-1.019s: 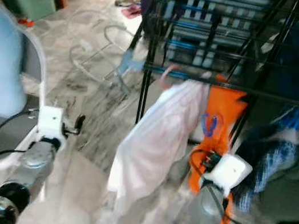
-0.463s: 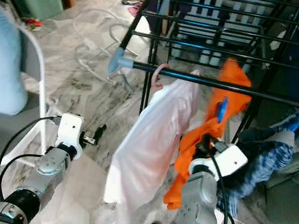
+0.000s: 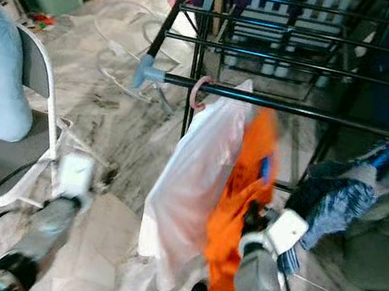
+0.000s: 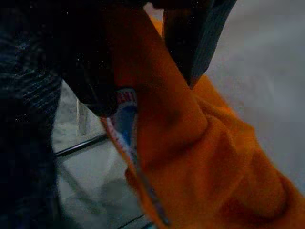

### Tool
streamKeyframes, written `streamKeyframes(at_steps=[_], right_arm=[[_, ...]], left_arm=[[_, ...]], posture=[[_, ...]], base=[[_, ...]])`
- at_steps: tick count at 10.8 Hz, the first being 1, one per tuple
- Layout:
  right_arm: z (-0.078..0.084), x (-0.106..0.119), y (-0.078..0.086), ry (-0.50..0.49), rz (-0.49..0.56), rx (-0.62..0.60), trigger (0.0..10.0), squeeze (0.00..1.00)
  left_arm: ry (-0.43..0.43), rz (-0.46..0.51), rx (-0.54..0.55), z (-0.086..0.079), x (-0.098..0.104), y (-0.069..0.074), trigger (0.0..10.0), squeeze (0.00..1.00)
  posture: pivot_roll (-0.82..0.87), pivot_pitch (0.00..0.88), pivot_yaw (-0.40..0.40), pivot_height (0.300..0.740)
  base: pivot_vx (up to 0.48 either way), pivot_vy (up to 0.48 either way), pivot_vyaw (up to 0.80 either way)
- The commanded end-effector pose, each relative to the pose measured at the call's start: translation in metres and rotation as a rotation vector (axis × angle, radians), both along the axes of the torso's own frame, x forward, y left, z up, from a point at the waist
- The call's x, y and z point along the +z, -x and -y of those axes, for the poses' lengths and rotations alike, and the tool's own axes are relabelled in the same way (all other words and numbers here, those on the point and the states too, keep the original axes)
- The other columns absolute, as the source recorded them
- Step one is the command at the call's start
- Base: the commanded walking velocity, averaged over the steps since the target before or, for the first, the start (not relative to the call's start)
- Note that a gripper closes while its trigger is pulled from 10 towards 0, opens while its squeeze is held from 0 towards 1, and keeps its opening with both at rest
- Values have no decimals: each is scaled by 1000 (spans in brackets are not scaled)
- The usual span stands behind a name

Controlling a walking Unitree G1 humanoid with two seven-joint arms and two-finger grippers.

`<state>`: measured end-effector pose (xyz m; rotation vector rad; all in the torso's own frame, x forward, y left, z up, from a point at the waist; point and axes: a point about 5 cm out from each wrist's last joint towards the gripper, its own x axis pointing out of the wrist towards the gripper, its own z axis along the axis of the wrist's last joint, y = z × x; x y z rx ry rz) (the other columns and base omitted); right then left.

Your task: Hang hanger

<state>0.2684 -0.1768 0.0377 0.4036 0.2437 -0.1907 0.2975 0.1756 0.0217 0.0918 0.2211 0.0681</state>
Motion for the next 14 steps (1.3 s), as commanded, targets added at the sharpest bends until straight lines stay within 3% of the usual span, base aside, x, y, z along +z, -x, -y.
streamKeyframes(at_steps=[1, 4, 6, 11, 14], right_arm=[[-7, -1, 1, 31, 3, 63, 10000, 0], [-3, -3, 0, 74, 0, 111, 10000, 0], [3, -2, -8, 60, -5, 30, 10000, 0], [6, -5, 1, 81, -13, -25, 10000, 0], [16, 32, -2, 140, 167, -135, 10000, 0]], left_arm=[[10, -63, 81, -15, -12, 11, 10000, 0], [-22, -118, 178, -31, -28, 30, 10000, 0], [3, -198, 93, -20, -38, 34, 10000, 0], [-14, -301, 67, -24, -49, 41, 10000, 0], [-4, -353, 55, -24, -55, 46, 10000, 0]], posture=[[-100, 185, 60, 740], [-78, 178, 13, 740], [-67, 167, 17, 740], [-91, 179, 48, 740], [-104, 175, 53, 740]], base=[[0, 0, 0], [0, 0, 0], [0, 0, 0], [0, 0, 0], [0, 0, 0]])
